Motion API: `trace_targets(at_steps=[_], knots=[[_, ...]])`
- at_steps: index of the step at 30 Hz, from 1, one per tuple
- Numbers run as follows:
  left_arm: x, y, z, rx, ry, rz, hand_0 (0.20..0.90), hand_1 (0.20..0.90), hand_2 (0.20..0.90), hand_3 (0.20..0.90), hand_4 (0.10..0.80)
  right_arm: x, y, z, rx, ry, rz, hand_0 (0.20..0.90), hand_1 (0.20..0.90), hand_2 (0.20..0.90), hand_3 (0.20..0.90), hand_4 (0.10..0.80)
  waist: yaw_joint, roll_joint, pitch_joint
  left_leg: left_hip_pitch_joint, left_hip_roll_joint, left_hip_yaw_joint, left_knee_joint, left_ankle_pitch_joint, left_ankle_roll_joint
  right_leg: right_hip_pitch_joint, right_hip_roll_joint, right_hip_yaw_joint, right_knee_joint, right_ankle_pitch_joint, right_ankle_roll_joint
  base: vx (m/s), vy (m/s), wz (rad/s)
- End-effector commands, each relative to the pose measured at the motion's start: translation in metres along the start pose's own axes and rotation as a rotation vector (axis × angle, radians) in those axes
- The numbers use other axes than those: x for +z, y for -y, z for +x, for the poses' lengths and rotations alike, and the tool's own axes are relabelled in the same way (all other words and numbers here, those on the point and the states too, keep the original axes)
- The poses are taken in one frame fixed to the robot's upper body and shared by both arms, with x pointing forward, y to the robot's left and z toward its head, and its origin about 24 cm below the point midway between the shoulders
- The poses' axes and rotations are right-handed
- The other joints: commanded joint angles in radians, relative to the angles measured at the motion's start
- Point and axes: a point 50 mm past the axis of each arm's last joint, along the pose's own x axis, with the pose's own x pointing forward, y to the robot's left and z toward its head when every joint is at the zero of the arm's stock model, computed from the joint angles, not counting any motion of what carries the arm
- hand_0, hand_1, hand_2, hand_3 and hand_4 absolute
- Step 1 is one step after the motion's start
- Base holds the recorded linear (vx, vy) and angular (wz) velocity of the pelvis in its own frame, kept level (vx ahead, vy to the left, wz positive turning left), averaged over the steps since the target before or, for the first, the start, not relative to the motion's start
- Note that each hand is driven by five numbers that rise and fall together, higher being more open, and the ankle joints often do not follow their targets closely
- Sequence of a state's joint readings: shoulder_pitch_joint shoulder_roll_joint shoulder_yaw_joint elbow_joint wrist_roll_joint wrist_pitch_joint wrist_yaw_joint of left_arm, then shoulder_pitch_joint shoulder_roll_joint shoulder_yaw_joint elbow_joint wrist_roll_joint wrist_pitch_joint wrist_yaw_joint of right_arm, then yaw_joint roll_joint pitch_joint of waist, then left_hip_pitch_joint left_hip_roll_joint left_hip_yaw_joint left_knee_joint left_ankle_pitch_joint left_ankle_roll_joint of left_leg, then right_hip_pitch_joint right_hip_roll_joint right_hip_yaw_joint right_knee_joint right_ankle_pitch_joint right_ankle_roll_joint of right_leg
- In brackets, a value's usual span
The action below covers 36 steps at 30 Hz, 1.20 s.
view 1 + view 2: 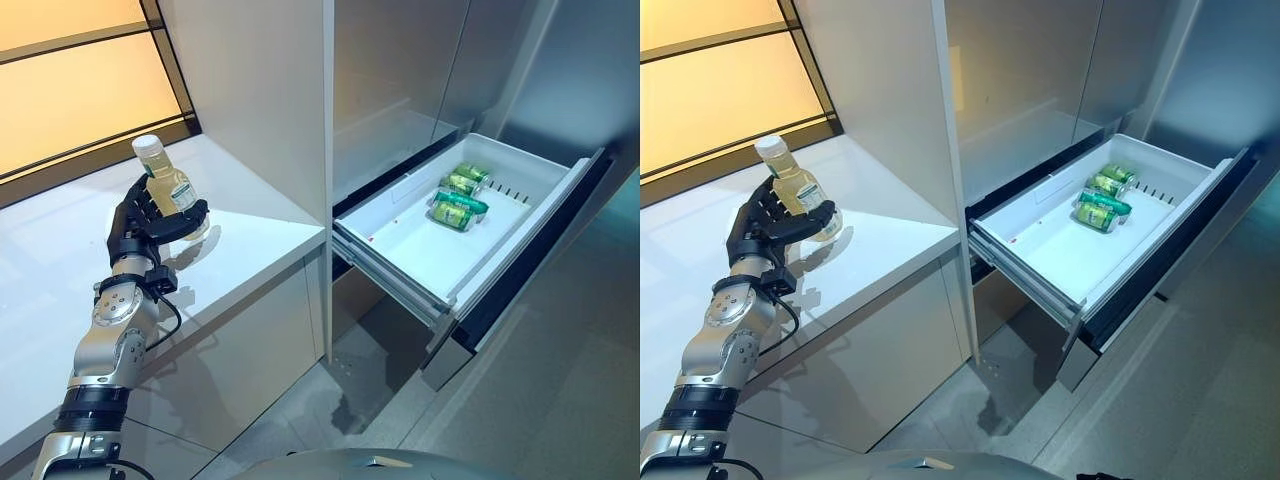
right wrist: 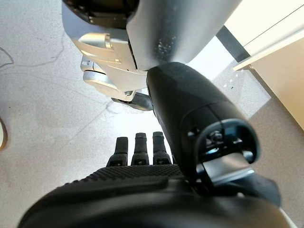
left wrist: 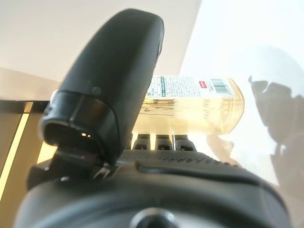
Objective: Put drinks into fridge and close the fridge
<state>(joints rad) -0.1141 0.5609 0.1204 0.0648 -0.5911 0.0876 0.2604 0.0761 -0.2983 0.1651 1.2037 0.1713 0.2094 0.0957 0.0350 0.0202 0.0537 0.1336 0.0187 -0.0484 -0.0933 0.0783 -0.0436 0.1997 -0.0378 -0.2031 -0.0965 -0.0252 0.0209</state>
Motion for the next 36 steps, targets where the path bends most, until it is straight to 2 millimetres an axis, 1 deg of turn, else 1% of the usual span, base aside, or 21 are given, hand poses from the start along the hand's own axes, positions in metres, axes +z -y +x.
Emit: trace_targets(at_steps=[1,17,18,19,20,21,28,34,35,36], knots=[[0.076,0.017,0.029,-0.011,0.321,-0.100,0.900,0.900,0.900,0.900,0.800,0.018,-0.020,0.001,0.085,0.040,-0.059,0.900,0.900,0.900,0.900,0.800,-0.015,-0.009,-0.008,0.043,-0.055,0.031,0.006,-0.107,0.051,-0.022,0.008,0.033,0.037,0.011,0.035,0.000,0.000,0.00],[0.079,0.017,0.038,0.048,0.344,-0.141,0.900,0.900,0.900,0.900,0.800,0.018,-0.020,0.001,0.083,0.037,-0.071,0.900,0.900,0.900,0.900,0.800,-0.030,-0.010,-0.016,0.047,-0.056,0.037,0.006,-0.110,0.051,-0.023,0.011,0.046,0.038,0.011,0.035,0.001,0.000,-0.04],[0.079,0.017,0.038,0.050,0.347,-0.143,0.832,0.832,0.832,0.820,0.720,0.018,-0.020,0.001,0.084,0.037,-0.071,0.900,0.900,0.900,0.900,0.800,-0.031,-0.010,-0.016,0.047,-0.056,0.038,0.006,-0.111,0.051,-0.023,0.011,0.047,0.038,0.011,0.034,0.000,0.000,0.00],[0.079,0.017,0.038,0.060,0.348,-0.149,0.554,0.554,0.554,0.496,0.396,0.019,-0.020,0.001,0.084,0.037,-0.071,0.900,0.900,0.900,0.900,0.800,-0.032,-0.011,-0.017,0.048,-0.056,0.037,0.006,-0.112,0.052,-0.023,0.011,0.048,0.037,0.011,0.034,0.000,0.000,0.00],[0.079,0.017,0.039,0.065,0.354,-0.154,0.460,0.460,0.460,0.387,0.287,0.019,-0.020,0.001,0.083,0.038,-0.071,0.900,0.900,0.900,0.900,0.800,-0.033,-0.011,-0.017,0.049,-0.056,0.038,0.006,-0.112,0.052,-0.023,0.011,0.048,0.037,0.011,0.035,0.000,0.000,0.00],[0.079,0.017,0.039,0.066,0.357,-0.157,0.300,0.300,0.300,0.200,0.100,0.018,-0.020,0.001,0.084,0.038,-0.071,0.900,0.900,0.900,0.900,0.800,-0.034,-0.011,-0.018,0.048,-0.056,0.038,0.006,-0.112,0.051,-0.023,0.011,0.049,0.038,0.011,0.035,0.000,0.000,0.00],[0.080,0.017,0.039,0.077,0.375,-0.173,0.300,0.300,0.300,0.200,0.100,0.017,-0.021,0.001,0.086,0.038,-0.075,0.900,0.900,0.900,0.900,0.800,-0.038,-0.012,-0.019,0.048,-0.055,0.041,0.006,-0.111,0.051,-0.024,0.012,0.053,0.037,0.012,0.035,0.000,0.000,0.00],[0.086,0.015,0.039,0.080,0.410,-0.177,0.300,0.300,0.300,0.200,0.100,0.017,-0.021,0.001,0.089,0.037,-0.085,0.900,0.900,0.900,0.900,0.800,-0.039,-0.012,-0.020,0.048,-0.056,0.042,0.006,-0.112,0.050,-0.025,0.011,0.053,0.036,0.014,0.036,0.000,0.000,0.00],[0.087,0.015,0.039,0.076,0.416,-0.172,0.300,0.300,0.300,0.200,0.100,0.017,-0.020,0.001,0.083,0.038,-0.103,0.900,0.900,0.900,0.900,0.800,-0.038,-0.012,-0.021,0.047,-0.056,0.042,0.006,-0.112,0.050,-0.025,0.011,0.053,0.036,0.014,0.036,0.000,0.000,0.00],[0.088,0.015,0.039,0.072,0.421,-0.170,0.300,0.300,0.300,0.200,0.100,0.018,-0.019,0.001,0.077,0.048,-0.187,0.900,0.900,0.900,0.900,0.800,-0.038,-0.012,-0.021,0.047,-0.056,0.042,0.006,-0.112,0.050,-0.025,0.011,0.052,0.035,0.014,0.037,0.000,0.000,0.00]])
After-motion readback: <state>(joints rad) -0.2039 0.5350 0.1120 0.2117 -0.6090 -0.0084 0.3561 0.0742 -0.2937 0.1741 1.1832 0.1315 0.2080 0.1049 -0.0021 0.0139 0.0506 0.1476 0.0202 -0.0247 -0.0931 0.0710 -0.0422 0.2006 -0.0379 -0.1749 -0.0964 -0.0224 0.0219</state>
